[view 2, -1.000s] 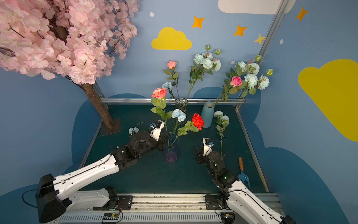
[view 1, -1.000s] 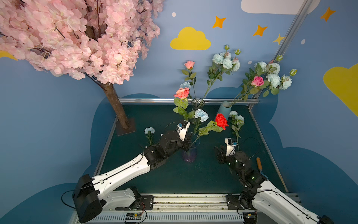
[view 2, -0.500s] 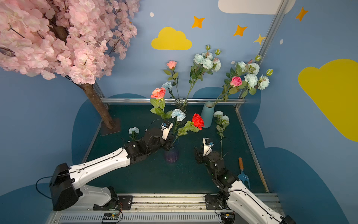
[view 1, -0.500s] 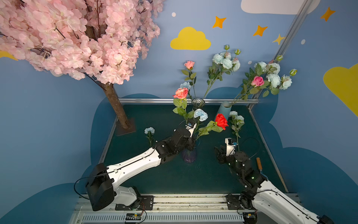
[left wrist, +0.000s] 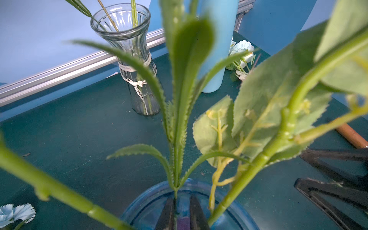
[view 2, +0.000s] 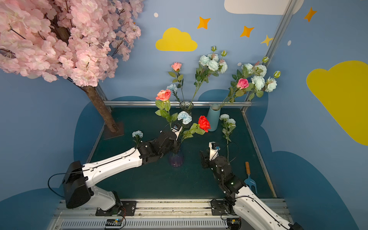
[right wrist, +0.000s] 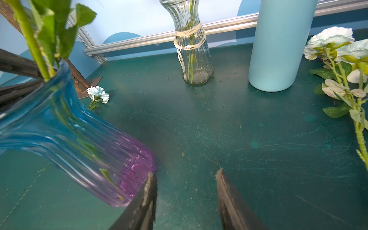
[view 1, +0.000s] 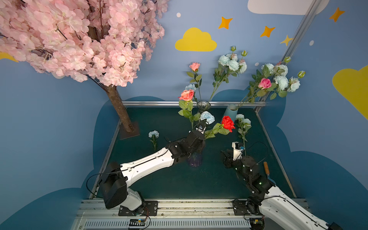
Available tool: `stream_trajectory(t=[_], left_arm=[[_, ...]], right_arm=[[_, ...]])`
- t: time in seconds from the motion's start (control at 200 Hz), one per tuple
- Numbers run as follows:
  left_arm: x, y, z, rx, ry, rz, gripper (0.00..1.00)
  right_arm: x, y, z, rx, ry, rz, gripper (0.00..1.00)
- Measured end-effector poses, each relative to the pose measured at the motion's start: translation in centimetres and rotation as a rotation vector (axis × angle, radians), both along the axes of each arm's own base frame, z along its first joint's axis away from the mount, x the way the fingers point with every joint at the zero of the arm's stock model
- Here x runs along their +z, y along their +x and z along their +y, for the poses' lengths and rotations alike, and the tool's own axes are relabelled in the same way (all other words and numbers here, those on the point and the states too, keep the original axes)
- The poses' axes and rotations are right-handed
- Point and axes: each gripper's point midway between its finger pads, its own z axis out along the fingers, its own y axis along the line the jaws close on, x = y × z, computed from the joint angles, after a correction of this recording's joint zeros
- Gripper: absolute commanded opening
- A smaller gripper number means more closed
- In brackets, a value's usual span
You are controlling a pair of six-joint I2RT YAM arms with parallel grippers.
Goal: Pick out blue flowers from the vase
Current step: Pick up the flower from the vase.
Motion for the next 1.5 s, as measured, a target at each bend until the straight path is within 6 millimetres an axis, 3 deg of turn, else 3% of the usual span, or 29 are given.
stream_trajectory(t=[0.135, 0.511, 0.841, 1.081, 1.236, 1.411, 1.502], left_arm=[[-0.1, 0.1, 0.1, 0.010, 0.011, 0.002, 0.04], [0.4, -1.2, 0.8, -0.025, -0.044, -0.012, 0.04], [6.8, -3.5, 0.8, -0.124, -0.257, -0.100, 0.04], [8.8, -4.5, 1.0, -0.165, -0.314, -0.133, 0.04], [9.2, -4.7, 1.0, -0.182, -0.321, -0.144, 0.04], [8.9, -5.0, 1.5, -0.198, -0.322, -0.150, 0.04], [8.7, -5.2, 1.7, -0.204, -0.326, -0.149, 0.04]], right_arm=[[0.1, -0.1, 0.0, 0.002, 0.005, -0.005, 0.49], [0.0, -0.2, -0.1, 0.002, 0.006, -0.006, 0.48], [-0.1, -0.2, -0.1, 0.001, 0.005, -0.005, 0.47], [0.7, -0.8, 0.0, 0.030, 0.025, -0.022, 0.57], [3.8, -2.3, 1.4, 0.137, 0.063, -0.031, 0.56], [11.3, -4.9, 4.3, 0.328, 0.117, -0.098, 0.54], [13.7, -6.8, 6.0, 0.431, 0.125, -0.129, 0.54]])
